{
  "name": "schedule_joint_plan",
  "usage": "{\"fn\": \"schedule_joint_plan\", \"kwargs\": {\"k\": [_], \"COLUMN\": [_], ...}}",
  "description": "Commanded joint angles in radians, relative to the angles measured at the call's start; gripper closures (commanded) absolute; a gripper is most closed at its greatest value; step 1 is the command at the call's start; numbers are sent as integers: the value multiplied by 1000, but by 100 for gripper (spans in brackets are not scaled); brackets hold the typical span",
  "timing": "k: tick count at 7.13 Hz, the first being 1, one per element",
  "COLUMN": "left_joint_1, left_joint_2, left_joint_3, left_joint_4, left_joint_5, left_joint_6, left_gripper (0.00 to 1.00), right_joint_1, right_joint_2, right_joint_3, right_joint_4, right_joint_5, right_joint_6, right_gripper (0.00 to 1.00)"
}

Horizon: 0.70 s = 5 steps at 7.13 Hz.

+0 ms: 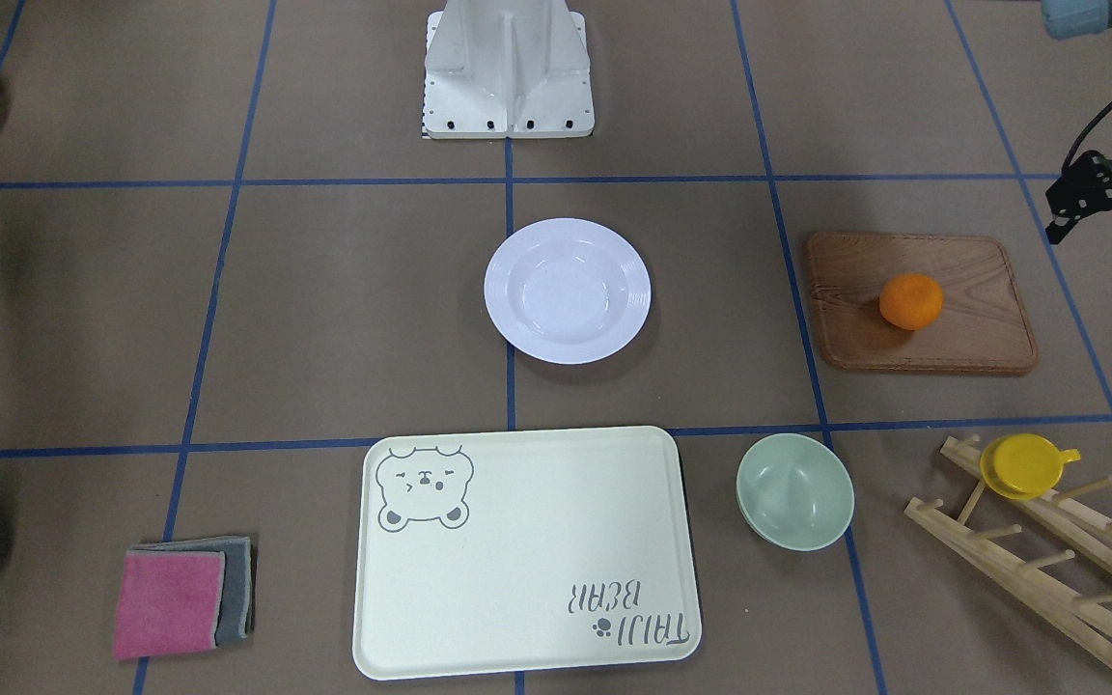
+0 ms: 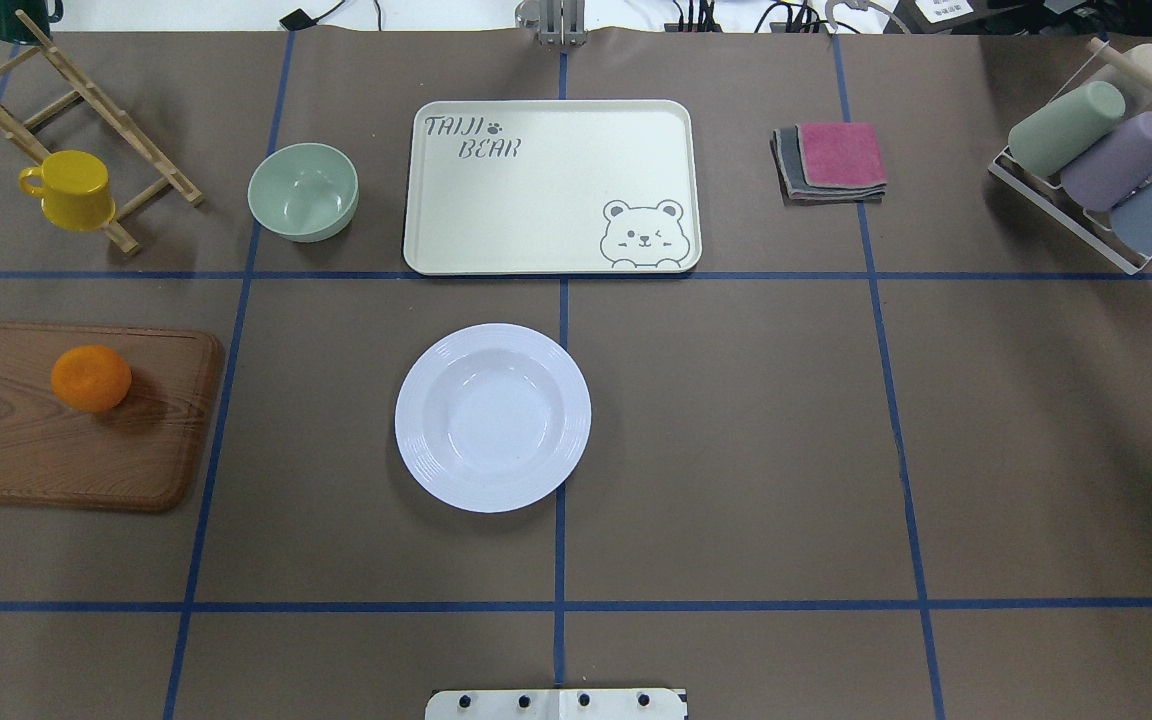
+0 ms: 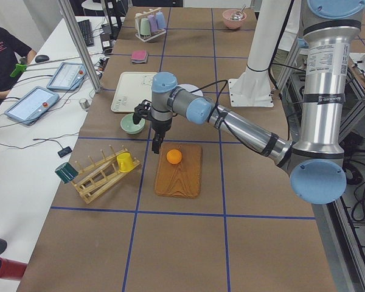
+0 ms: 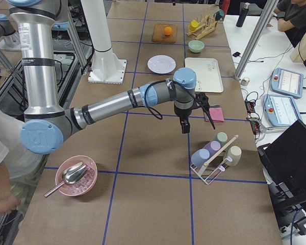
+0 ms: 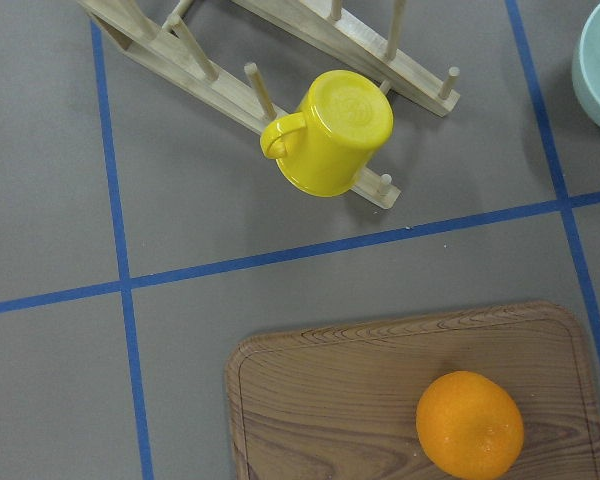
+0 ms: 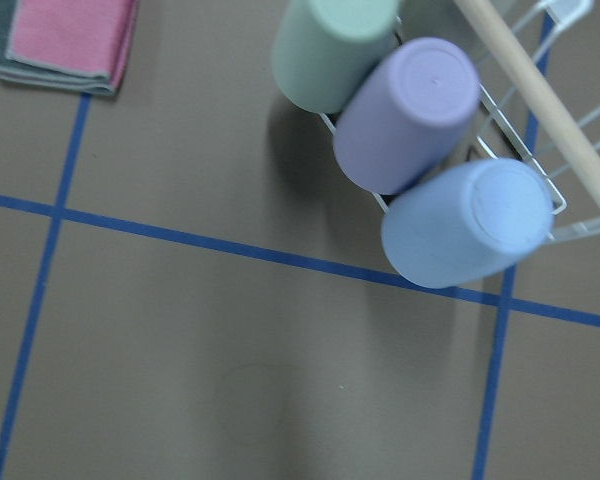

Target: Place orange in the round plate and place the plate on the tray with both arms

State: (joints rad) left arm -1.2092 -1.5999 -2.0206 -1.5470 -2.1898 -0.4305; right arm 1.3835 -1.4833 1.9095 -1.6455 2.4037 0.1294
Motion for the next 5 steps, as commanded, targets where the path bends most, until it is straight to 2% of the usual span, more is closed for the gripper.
{"fn": "schedule_joint_plan", "kwargs": {"k": [1,2,3,4,5], "left_joint_1": [108,118,132,143,149], "left_joint_2": [-45,-43,-40,-38,-37], "left_joint_3": [40,99,168,218,223], "left_joint_4": [-54,-152,-262,-324,-326], "left_joint_5": [8,10,12,13,18], "left_joint_6": [-158,-219,-272,-293,-301], "left_gripper": [0,0,0,0,0], "right_joint_1": [-84,-128,-206,-260,-324], "right_joint_2": [40,97,121,127,127], "right_joint_3": [13,8,-6,-53,-122], "right_joint_4": [1,18,114,323,575], "right_joint_5": [137,159,158,158,152], "right_joint_6": [53,134,282,488,703], "right_gripper": [0,0,0,0,0]}}
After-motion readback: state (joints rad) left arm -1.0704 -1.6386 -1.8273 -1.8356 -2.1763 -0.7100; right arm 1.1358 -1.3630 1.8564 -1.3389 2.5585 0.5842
